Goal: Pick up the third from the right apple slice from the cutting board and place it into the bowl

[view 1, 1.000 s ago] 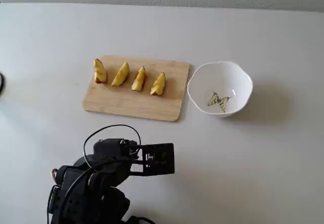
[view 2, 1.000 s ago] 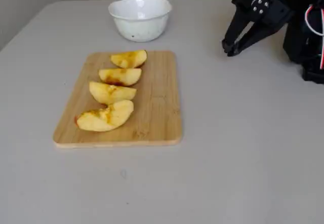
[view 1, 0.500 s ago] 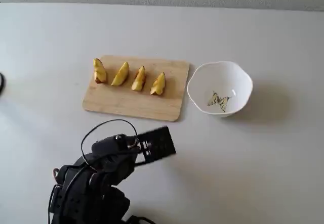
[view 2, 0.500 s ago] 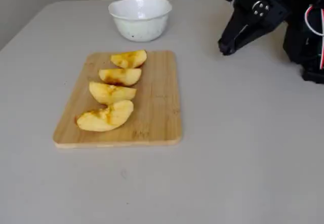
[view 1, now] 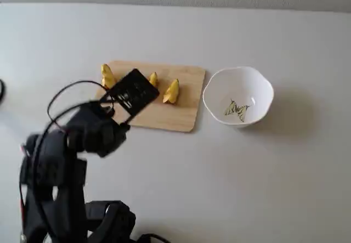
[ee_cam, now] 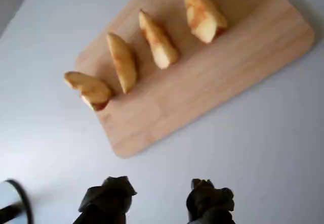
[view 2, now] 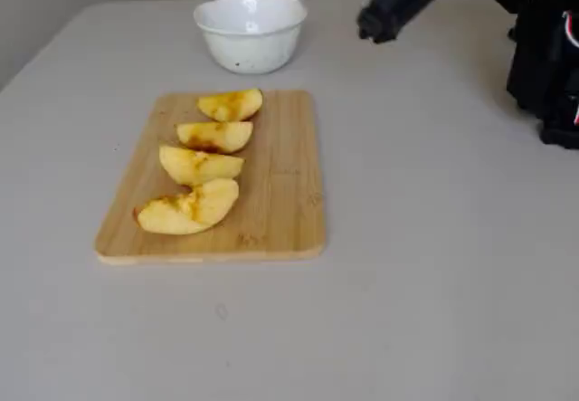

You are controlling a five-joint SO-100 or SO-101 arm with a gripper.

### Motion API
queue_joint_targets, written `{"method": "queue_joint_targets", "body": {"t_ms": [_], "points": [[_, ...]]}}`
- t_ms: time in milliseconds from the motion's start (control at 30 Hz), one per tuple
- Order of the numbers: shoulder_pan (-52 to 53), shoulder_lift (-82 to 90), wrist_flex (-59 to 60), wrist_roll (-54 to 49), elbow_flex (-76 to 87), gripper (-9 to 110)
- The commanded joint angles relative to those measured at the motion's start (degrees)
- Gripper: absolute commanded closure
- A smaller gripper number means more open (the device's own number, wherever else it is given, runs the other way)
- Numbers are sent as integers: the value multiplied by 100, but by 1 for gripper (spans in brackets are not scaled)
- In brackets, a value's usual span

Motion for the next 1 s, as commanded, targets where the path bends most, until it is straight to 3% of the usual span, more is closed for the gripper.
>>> {"method": "queue_joint_targets", "body": {"t_ms": [0, 300, 633, 967], "points": [[-334, -2127, 105, 26, -1942, 80], [-422, -4597, 387, 79, -4377, 69], [-97, -6372, 677, 26, -6311, 69], [114, -7444, 729, 0, -7198, 69]]}}
